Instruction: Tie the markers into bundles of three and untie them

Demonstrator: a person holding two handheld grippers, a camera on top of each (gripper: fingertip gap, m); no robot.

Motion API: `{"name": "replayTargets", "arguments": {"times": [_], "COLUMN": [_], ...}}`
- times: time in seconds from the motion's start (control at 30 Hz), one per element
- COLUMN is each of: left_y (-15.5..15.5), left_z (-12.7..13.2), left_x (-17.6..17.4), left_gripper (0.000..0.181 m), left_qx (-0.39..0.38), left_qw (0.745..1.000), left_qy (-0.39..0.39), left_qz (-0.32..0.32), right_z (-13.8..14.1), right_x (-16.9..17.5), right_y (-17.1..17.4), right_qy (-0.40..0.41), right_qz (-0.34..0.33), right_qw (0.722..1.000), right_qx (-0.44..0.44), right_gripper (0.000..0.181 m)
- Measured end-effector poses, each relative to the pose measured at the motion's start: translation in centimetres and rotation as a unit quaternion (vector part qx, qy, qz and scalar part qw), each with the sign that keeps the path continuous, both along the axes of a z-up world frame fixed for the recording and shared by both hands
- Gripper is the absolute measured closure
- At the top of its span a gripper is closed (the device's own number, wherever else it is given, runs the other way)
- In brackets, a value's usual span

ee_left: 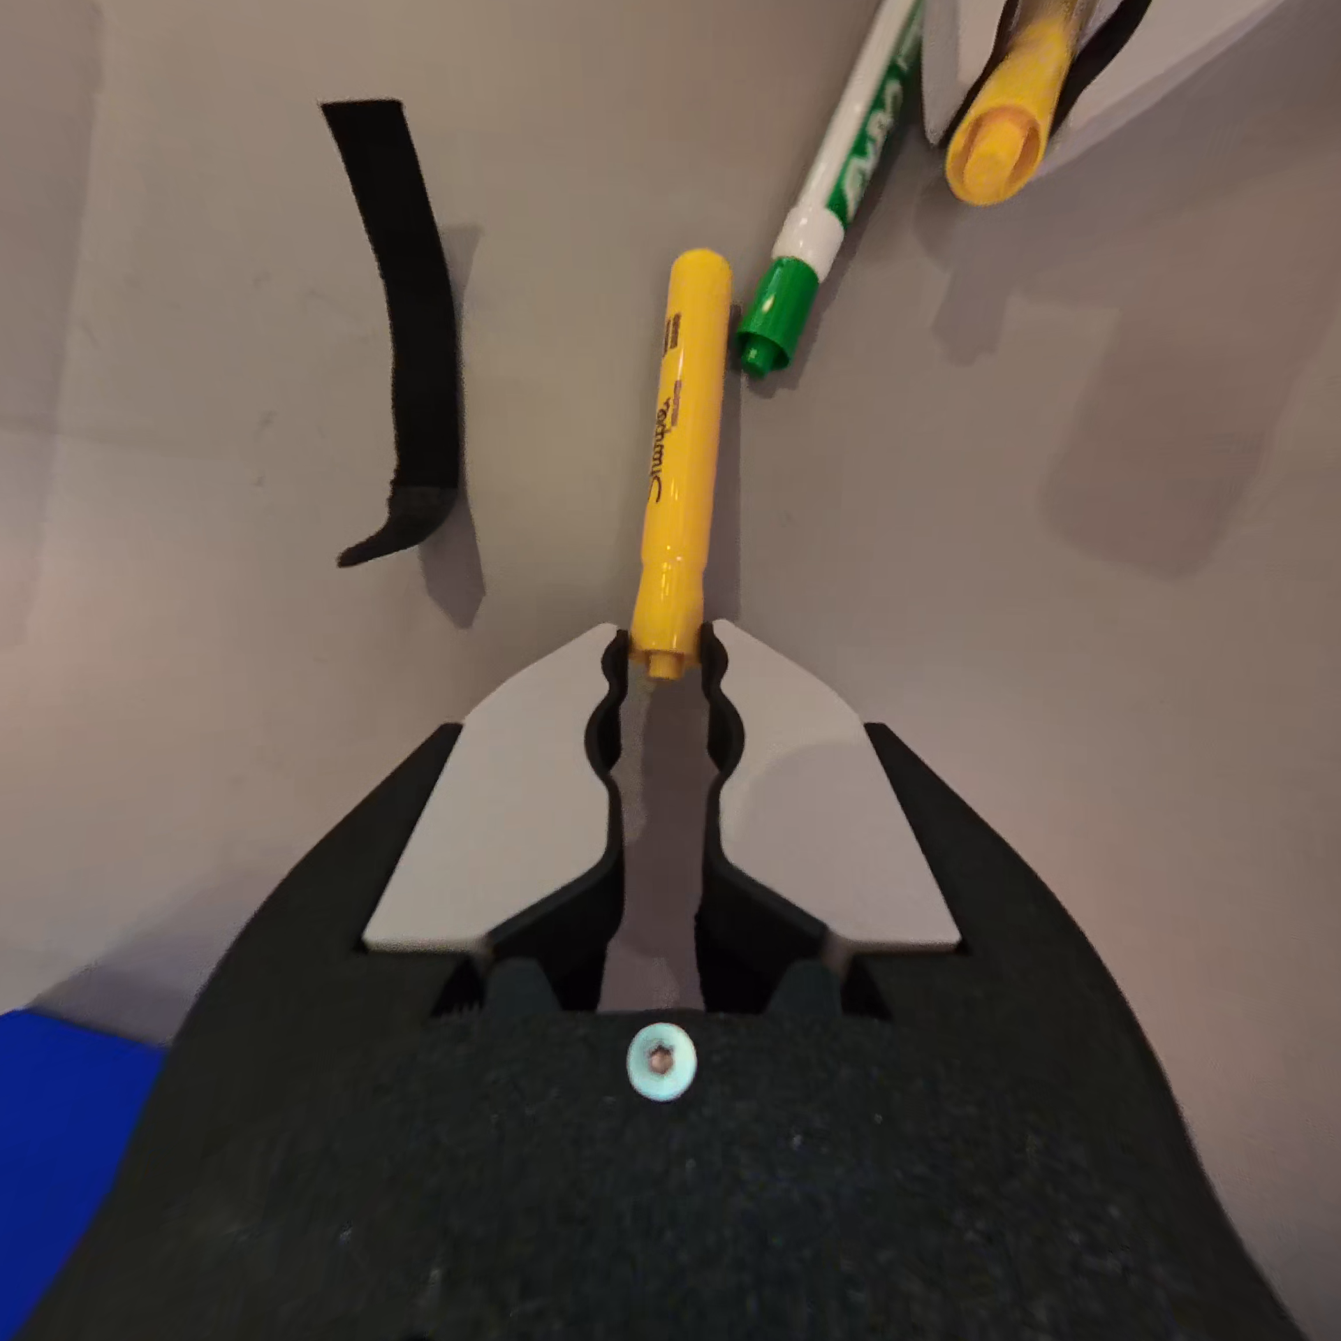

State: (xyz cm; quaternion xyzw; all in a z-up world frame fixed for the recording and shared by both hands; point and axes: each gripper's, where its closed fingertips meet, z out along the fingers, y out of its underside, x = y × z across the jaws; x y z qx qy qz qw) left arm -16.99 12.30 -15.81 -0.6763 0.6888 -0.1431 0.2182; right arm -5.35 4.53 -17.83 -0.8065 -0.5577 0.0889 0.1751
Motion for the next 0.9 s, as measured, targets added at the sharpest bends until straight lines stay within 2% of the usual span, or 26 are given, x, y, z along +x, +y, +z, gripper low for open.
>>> {"name": "replayTargets", "arguments": {"times": [0.07, 0.17, 0.23, 0.37, 0.47, 0.57, 0.9], "left_y": [-0.3, -1.8, -3.2, -3.9, -5.3, -6.3, -6.4], "left_z": [1.3, 3.4, 4.2, 5.6, 6.4, 6.2, 4.6], "left_x": [-0.2, 0.1, 0.3, 0.5, 1.1, 1.6, 2.8], "left_gripper": [0.163, 0.163, 0.163, 0.163, 0.163, 0.163, 0.163], "left_qx": [0.012, -0.009, -0.025, -0.017, -0.065, -0.101, -0.107], "left_qw": [1.0, 0.996, 0.994, 0.991, 0.98, 0.971, 0.973], "left_qy": [-0.023, -0.083, -0.103, -0.135, -0.187, -0.214, -0.198], "left_qz": [0.008, 0.0, -0.016, -0.017, -0.026, -0.037, -0.05], "right_z": [-0.4, -0.8, -0.8, -1.0, -0.9, -0.8, -0.8], "right_x": [-0.2, -0.3, -0.5, -0.4, -0.3, -0.5, -0.8], "right_y": [-0.2, -0.1, 0.0, 0.2, 0.3, 0.2, 0.1], "right_qy": [-0.006, -0.015, -0.014, -0.022, -0.023, -0.017, -0.022], "right_qz": [0.005, 0.008, 0.01, 0.009, 0.009, 0.012, 0.017], "right_qw": [1.0, 1.0, 1.0, 1.0, 1.0, 1.0, 1.0], "right_qx": [-0.003, -0.002, 0.004, 0.006, 0.013, 0.012, 0.013], "right_gripper": [0.163, 0.163, 0.163, 0.163, 0.163, 0.163, 0.162]}}
